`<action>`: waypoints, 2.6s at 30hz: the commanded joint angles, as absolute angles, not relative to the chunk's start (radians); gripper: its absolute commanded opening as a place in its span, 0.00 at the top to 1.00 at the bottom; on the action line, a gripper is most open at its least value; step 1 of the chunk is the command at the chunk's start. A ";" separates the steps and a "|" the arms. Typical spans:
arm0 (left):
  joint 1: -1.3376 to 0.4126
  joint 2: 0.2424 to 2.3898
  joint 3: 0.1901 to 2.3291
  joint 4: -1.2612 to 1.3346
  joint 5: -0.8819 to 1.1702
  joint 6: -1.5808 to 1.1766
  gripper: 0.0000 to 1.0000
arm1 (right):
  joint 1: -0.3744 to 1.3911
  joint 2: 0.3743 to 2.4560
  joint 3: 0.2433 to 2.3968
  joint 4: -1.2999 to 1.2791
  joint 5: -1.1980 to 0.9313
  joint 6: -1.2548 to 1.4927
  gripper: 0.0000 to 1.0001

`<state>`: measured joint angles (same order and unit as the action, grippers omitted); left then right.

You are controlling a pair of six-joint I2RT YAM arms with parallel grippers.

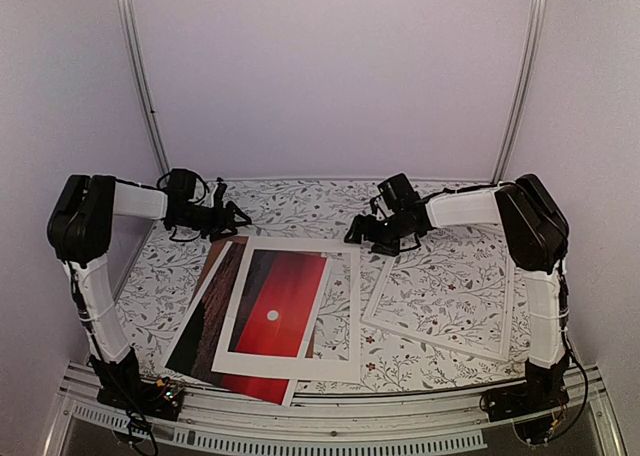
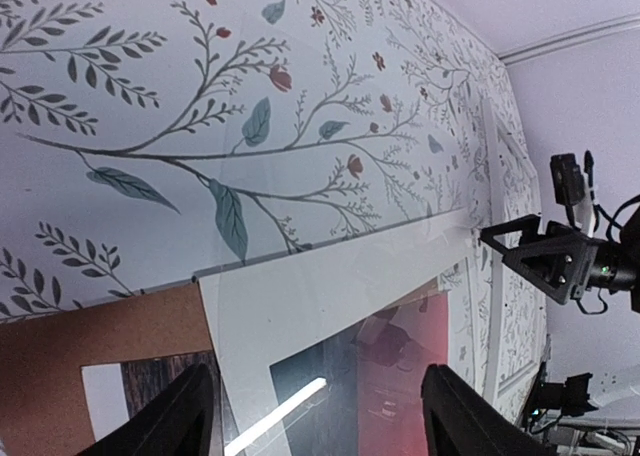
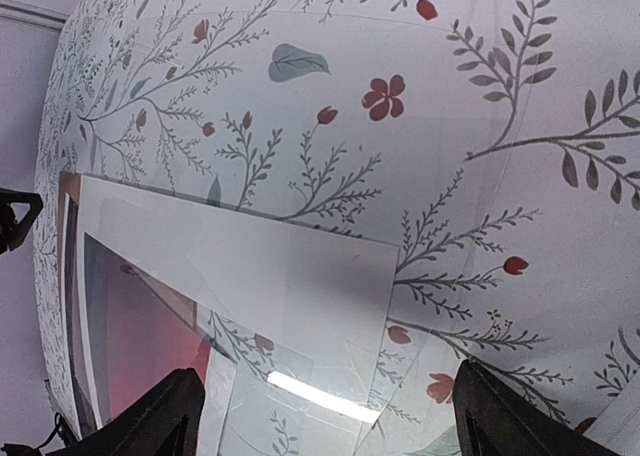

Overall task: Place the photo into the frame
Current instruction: Pick up the glass panel from the mat board.

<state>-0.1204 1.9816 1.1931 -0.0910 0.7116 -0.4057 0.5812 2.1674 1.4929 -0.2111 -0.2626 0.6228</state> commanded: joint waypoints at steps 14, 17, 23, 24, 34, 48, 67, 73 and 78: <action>-0.165 2.143 1.455 -0.417 0.568 -0.301 0.25 | 0.577 2.103 1.494 -0.307 -0.409 0.787 0.10; -0.170 2.164 1.488 -0.470 0.585 -0.313 0.29 | 0.577 2.093 1.442 -0.234 -0.463 0.862 0.10; -0.175 2.225 1.579 -0.605 0.604 -0.302 0.32 | 0.577 2.081 1.370 -0.120 -0.548 1.027 0.10; -0.177 2.224 1.583 -0.613 0.597 -0.300 0.32 | 0.577 2.079 1.365 -0.114 -0.551 1.044 0.10; -0.208 2.230 1.594 -0.665 0.599 -0.277 0.36 | 0.578 2.088 1.335 -0.033 -0.588 1.130 0.10; -0.211 2.201 1.532 -0.586 0.706 -0.295 0.44 | 0.577 2.085 1.313 -0.009 -0.580 1.145 0.10; -0.186 2.194 1.608 -0.578 0.650 -0.329 0.32 | 0.577 2.071 1.346 -0.063 -0.534 1.101 0.11; -0.183 2.280 1.733 -0.669 0.614 -0.277 0.27 | 0.577 2.052 1.364 -0.112 -0.491 1.070 0.10; -0.184 2.357 1.834 -0.727 0.610 -0.249 0.26 | 0.577 2.037 1.368 -0.147 -0.458 1.054 0.10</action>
